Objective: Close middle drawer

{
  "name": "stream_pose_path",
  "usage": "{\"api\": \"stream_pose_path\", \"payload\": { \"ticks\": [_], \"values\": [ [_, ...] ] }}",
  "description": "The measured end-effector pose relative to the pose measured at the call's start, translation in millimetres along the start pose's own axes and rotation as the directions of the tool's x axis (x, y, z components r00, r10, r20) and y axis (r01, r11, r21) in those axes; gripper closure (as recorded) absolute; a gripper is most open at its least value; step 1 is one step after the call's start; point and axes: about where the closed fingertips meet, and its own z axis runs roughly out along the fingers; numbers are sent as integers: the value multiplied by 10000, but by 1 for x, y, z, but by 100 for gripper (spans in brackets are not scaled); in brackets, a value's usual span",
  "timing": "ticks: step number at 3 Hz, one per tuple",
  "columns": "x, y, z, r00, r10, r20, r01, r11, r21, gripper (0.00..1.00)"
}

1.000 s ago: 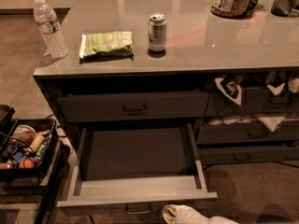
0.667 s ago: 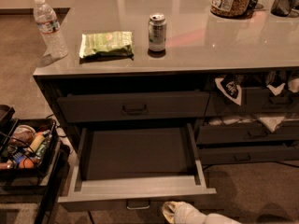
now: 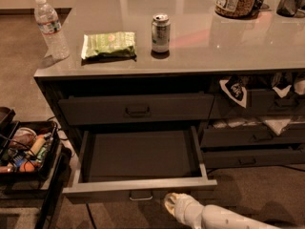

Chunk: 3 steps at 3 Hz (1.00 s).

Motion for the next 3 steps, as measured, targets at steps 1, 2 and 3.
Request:
{"api": "stream_pose_path", "payload": {
  "ticks": [1, 2, 3],
  "values": [
    [6, -29, 3, 9984, -202, -524, 215, 9995, 248, 100],
    [5, -27, 4, 9987, -151, -494, 162, 9996, 239, 100],
    [4, -37, 20, 9992, -42, -394, 68, 9977, 670, 100]
  ]
}}
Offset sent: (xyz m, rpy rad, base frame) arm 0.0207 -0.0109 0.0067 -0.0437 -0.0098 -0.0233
